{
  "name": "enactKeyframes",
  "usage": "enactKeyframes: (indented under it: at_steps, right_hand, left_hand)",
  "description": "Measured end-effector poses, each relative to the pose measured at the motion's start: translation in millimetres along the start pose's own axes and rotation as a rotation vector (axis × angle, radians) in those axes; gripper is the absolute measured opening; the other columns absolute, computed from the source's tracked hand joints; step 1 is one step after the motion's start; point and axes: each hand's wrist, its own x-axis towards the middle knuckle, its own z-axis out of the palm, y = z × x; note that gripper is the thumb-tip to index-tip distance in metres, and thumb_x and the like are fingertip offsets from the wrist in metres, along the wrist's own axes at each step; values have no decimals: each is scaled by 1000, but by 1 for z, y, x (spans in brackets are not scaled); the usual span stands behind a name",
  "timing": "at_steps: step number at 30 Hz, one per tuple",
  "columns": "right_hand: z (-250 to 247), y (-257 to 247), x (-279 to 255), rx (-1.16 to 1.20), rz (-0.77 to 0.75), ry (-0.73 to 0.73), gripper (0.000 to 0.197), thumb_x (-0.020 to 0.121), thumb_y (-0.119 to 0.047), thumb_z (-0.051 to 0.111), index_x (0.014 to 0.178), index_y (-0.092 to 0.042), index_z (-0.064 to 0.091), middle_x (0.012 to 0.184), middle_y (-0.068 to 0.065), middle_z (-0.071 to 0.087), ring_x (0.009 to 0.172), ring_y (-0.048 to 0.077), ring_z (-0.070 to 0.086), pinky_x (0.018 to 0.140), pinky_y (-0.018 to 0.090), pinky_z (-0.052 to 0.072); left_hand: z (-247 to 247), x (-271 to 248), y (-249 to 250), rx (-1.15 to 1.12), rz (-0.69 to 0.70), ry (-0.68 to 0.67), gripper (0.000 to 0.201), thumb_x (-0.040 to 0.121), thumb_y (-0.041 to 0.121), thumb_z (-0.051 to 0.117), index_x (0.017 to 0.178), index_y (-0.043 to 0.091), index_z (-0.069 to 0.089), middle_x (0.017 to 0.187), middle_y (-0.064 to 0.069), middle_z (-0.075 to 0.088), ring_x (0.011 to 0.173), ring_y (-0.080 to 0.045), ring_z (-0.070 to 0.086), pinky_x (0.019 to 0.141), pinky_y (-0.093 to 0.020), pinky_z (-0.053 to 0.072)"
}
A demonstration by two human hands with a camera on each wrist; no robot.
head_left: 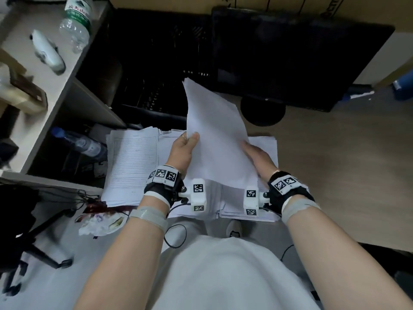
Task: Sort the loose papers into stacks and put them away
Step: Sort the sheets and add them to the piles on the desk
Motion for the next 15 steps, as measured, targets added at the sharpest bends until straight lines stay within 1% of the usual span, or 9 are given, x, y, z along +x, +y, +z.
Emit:
enactKeyframes:
  at_steps: [2,4,6,8,9,11,12,14,15]
  right_hand:
    - [11,-6,-3,57,2,-66,80,67,-73,74,127,-22,64,118,-7,72,110,16,68,104,40,48]
    - [19,-7,-6,47,-71,-50,64,72,-58,81,122,-19,67,114,-6,74,107,15,69,102,38,50]
    - [25,-10,-9,31,-171,-3,39,85,-35,77,120,-20,67,114,-5,73,105,13,69,95,31,53]
    - [31,-16,-13,-1,-236,9,27,90,-20,73,116,-19,66,111,-2,72,99,12,69,86,24,55]
    - [34,-19,-14,-28,-242,6,23,90,-16,72,112,-19,67,108,-2,73,95,13,69,83,23,56]
    - [41,-20,-13,-75,-224,-5,19,87,-10,70,102,-21,70,105,0,74,96,18,71,85,30,58]
    - [45,-19,-13,-103,-209,-17,19,87,-7,69,100,-20,70,105,2,74,99,22,70,88,34,57]
    - [51,-12,-14,-182,-210,-25,21,90,-4,62,106,-15,69,109,4,73,102,24,69,87,32,56]
    - [53,-9,-16,-199,-224,-15,23,93,-5,59,112,-12,68,111,4,71,102,22,69,84,27,56]
  left_hand:
    - [-9,-7,1,-10,-12,7,28,103,25,53,122,9,64,122,-14,69,118,-31,63,105,-48,47]
    - [-23,-12,1,-1,-10,41,24,101,25,56,117,11,66,117,-11,71,114,-29,66,104,-47,48]
    - [-37,-18,0,-16,-37,78,17,97,18,62,112,14,67,108,-9,74,103,-27,69,96,-45,53]
    - [-47,-24,-2,-49,-71,109,23,90,7,69,112,13,66,104,-10,74,96,-29,69,89,-43,56]
    - [-51,-25,-5,-48,-87,132,27,88,3,70,112,12,65,105,-11,74,95,-29,69,88,-43,57]
    - [-56,-24,-10,91,-112,175,33,83,4,73,114,12,64,110,-13,73,98,-30,70,87,-45,58]
    - [-57,-23,-14,213,-140,187,39,81,7,73,117,12,62,113,-13,72,99,-30,70,87,-46,58]
    - [-59,-22,-23,403,-202,187,68,77,14,68,140,19,46,125,-12,66,107,-32,67,90,-48,57]
    - [-58,-22,-28,408,-198,174,85,76,16,64,151,36,29,135,-11,60,113,-36,64,94,-50,55]
